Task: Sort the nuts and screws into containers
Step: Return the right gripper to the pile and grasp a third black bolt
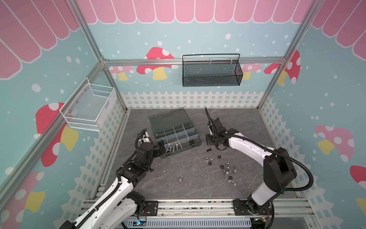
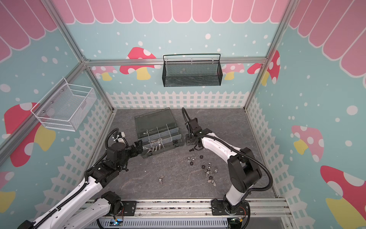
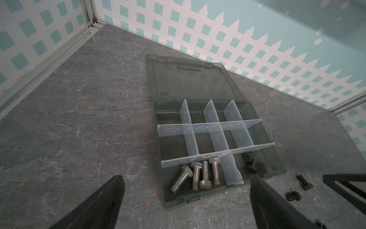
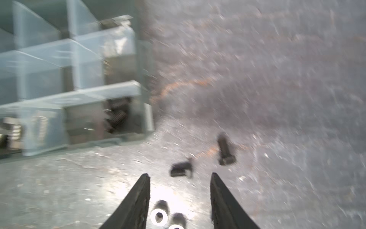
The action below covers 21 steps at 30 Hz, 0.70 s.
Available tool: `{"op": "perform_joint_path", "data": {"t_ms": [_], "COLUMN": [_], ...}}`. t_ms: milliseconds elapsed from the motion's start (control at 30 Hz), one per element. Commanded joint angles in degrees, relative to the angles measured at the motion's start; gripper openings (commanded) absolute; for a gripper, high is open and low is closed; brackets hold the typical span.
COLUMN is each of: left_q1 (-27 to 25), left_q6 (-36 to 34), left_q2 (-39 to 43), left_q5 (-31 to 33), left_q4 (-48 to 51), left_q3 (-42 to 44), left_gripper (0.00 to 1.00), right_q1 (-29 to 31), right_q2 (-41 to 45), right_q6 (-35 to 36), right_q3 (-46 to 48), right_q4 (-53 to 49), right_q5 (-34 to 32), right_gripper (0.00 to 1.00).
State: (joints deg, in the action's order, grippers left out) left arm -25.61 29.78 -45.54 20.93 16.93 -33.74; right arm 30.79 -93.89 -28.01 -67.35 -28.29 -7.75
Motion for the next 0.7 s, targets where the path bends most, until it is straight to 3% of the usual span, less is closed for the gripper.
{"op": "perform_joint_path", "data": {"t_ms": [0, 233, 667], "left_q1": [0.38, 0.38, 0.38], "left_q6": [0.63, 1.72, 2.04], "left_q2": [-0.27, -1.35, -1.46], "left_q5": [-0.6, -1.89, -1.55], "left_q4": [-0.02, -0.81, 0.56], "left_q3": [-1.68, -1.7, -1.53], "left_gripper": [0.99, 0.99, 0.99], "right_q1": [-2.04, -4.86, -6.11], "right_q2": [2.91, 2.28, -6.19], "right_q6": [-0.6, 2.39, 4.63], "right_q3": [3.18, 5.21, 1.69], "right_q4": [-0.47, 0.43, 0.87], "right_q5": [0.24, 3.57, 3.02], "right_gripper": [0.53, 0.55, 0.56]}}
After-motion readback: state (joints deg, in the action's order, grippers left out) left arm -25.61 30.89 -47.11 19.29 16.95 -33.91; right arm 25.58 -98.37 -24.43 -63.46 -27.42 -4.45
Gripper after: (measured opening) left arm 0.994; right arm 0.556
